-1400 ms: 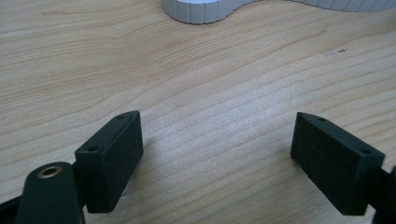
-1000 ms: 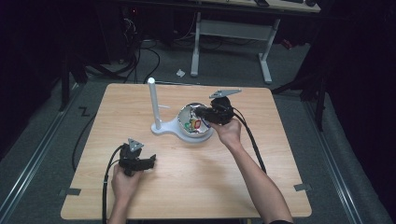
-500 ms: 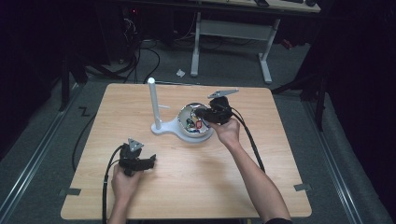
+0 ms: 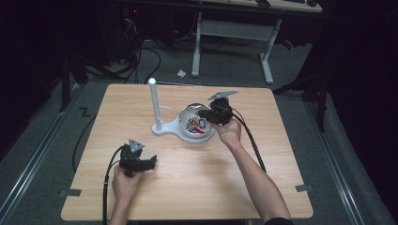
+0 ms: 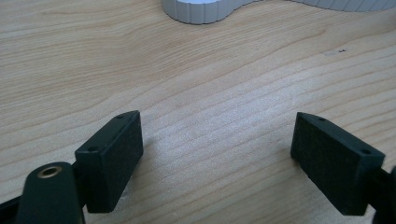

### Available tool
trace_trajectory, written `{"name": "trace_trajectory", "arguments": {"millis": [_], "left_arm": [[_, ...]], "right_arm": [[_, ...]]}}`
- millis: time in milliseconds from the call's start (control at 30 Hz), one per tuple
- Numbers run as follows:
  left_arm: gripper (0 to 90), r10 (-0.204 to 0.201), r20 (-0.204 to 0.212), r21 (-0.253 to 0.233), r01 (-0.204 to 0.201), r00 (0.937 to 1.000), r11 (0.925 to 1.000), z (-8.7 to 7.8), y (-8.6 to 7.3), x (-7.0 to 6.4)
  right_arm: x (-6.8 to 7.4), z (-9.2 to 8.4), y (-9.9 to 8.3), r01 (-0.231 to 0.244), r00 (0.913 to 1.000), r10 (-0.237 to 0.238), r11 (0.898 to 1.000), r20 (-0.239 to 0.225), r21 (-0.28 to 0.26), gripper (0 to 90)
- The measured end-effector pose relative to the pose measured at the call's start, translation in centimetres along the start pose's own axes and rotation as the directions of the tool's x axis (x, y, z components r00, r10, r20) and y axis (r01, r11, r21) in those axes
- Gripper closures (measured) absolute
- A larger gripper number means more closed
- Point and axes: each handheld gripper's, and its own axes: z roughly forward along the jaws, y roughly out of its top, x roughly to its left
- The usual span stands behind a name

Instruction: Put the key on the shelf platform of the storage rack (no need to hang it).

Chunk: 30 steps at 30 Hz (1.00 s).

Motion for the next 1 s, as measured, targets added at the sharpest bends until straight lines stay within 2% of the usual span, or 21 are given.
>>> {"name": "trace_trajectory", "arguments": {"millis": [267,433,667,833,933,1000], "left_arm": [[17.3,0.001,0.000,0.000,-0.001,1.0000,1.0000,0.0,0.0,0.0],[17.3,0.017,0.007,-0.002,-0.017,0.9998,0.9998,0.0,0.0,0.1],[17.3,0.018,0.007,-0.002,-0.018,0.9998,0.9998,0.0,0.0,0.1],[17.3,0.017,0.006,-0.002,-0.017,0.9998,0.9999,0.0,0.0,0.1],[17.3,0.017,0.006,-0.002,-0.017,0.9998,0.9999,0.0,0.0,0.1],[17.3,0.017,0.006,-0.003,-0.017,0.9998,0.9999,0.0,0.0,0.1]], "right_arm": [[-0.8,0.3,-0.4,-0.016,0.9995,0.016,1.000,0.028,0.020,86.7],[-1.6,0.3,-1.0,-0.061,0.9978,0.060,0.998,0.028,0.031,86.4],[-2.1,0.2,-1.8,-0.068,0.9969,0.066,0.997,0.043,0.040,85.7],[-2.4,0.1,-2.3,-0.075,0.9965,0.073,0.996,0.041,0.047,76.7],[-2.4,0.0,-2.4,-0.082,0.9963,0.081,0.996,0.026,0.038,67.6],[-2.3,-0.2,-2.4,-0.084,0.9958,0.083,0.996,0.039,0.028,62.8]]}}
